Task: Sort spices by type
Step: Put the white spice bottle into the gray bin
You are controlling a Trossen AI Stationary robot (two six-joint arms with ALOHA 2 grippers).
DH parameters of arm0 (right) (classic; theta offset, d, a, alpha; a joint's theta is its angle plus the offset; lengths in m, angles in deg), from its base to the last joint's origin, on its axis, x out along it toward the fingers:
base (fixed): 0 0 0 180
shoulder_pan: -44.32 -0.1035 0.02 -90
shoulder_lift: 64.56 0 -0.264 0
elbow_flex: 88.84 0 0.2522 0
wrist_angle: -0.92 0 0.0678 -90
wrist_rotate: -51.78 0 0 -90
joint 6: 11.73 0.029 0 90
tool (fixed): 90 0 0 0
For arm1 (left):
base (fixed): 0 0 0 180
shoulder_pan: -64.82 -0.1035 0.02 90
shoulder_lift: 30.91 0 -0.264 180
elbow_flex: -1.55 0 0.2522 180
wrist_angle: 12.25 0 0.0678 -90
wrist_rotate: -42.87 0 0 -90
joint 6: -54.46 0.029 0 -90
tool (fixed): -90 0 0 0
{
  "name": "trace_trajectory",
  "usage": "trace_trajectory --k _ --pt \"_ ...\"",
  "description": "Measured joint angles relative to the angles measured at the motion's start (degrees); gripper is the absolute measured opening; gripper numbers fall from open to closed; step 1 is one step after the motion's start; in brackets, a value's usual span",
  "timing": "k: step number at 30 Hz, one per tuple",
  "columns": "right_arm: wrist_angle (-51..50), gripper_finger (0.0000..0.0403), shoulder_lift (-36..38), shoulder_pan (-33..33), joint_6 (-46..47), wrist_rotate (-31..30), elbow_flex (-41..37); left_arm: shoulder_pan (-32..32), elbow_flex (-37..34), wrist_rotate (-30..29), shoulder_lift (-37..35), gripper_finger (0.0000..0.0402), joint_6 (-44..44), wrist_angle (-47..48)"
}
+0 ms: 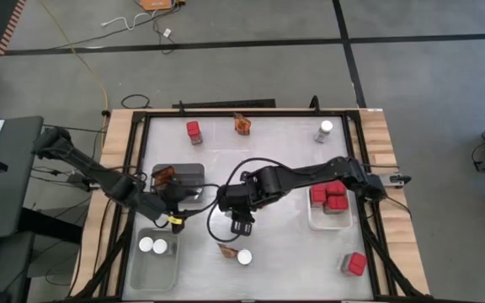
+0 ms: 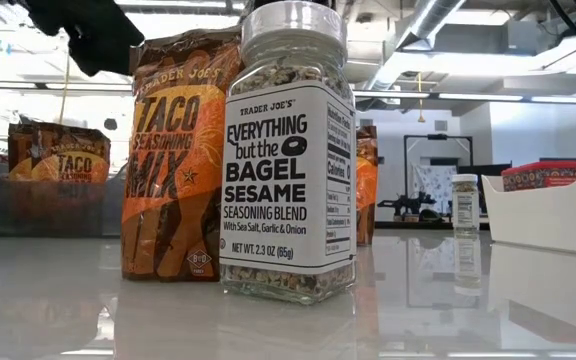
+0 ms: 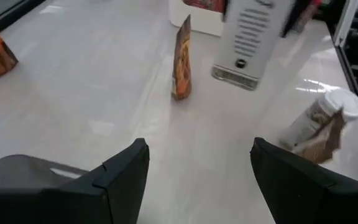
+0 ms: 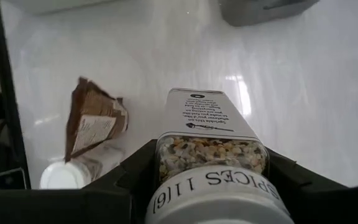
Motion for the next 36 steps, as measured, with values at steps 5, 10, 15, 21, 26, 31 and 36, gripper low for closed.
trace_trajectory --k 5,10,15,21,26,31,36 --pt "-1.19 0.0221 0.5 -0.24 -2.16 -1.56 -0.04 -2.06 0.0 1.32 3.35 0.027 -3.56 -9.37" --pt "-1.7 0.0221 4.16 -0.14 -4.05 -1.64 -0.04 -5.47 2.45 9.13 7.76 0.027 3.99 -15.94" --pt "-1.78 0.0221 7.82 -0.31 -4.64 -4.71 -0.02 -9.28 8.73 9.93 13.44 0.027 10.0 -15.87" --pt "-3.92 0.0221 8.77 -0.25 -6.62 -6.12 0.0 -13.63 18.03 14.93 21.49 0.027 13.87 -13.61" --pt "-6.96 0.0221 8.61 -0.59 -7.29 -6.3 0.04 -16.16 22.94 18.72 25.64 0.027 15.13 -10.88" --pt "-8.83 0.0222 8.48 -1.07 -8.28 -6.33 0.04 -17.7 24.16 21.72 26.99 0.027 15.79 -10.7" --pt "-9.74 0.0223 8.15 -1.48 -8.03 -6.19 -0.05 -18.5 24.7 18.66 25.91 0.027 17.11 -9.91"
